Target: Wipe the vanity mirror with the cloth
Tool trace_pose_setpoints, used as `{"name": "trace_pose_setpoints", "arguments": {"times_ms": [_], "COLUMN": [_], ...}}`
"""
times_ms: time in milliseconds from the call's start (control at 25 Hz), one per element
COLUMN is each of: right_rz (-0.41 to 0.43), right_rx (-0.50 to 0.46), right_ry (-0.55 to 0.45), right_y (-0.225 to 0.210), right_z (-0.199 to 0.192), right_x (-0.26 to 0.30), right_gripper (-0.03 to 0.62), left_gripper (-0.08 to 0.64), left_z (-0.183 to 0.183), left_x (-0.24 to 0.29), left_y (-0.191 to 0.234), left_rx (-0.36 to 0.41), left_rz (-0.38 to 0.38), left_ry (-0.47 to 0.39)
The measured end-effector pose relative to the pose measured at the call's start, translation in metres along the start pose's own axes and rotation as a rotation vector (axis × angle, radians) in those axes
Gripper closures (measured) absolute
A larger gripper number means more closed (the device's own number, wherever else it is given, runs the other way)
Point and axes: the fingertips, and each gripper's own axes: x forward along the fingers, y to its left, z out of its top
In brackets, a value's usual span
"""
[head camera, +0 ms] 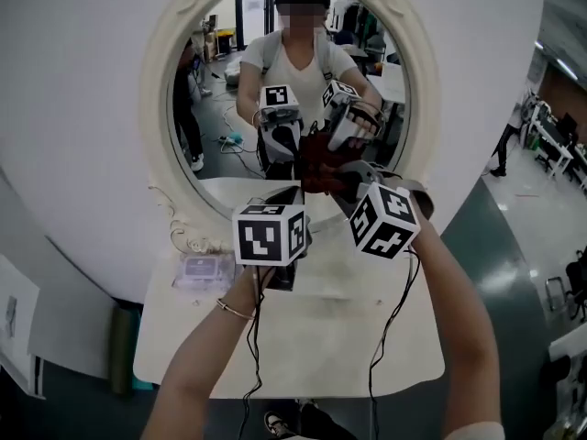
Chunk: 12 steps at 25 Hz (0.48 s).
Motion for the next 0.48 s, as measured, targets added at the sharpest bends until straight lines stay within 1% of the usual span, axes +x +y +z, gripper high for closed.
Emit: {"name": "trace_pose_setpoints", "arguments": {"times_ms": [160,240,400,480], "right_rz": [-0.149,-0.231,-0.374,-0.426], "right_rx": [-0.047,-0.064,-0.060,-0.057], "right_ry": [-0.008,-0.006,-0.016,-0.012], "right_y": [-0.075,-0.110,-0.159,-0.174], "right_z": [0.022,0.031,0.037,0.032], "right_x": [-0.059,-0.085,-0.120,-0.127], "right_gripper": [0.529,0.529,0.529,0.529], "left_gripper": [0.557,0.557,0.557,0.557], "left_z": [0.068,0.094,0.122,0.128], "left_x": [-0.009,-0.013,-0.016,-0.012], "left_y": [-0.029,-0.039,-0.051,-0.057], "left_rx": [0.039,0.048,0.072,0.087], "left_rz": [-0.050,-0.066,-0.070,-0.077], "left_ry": [-0.103,-0.136,-0.171,-0.179]}}
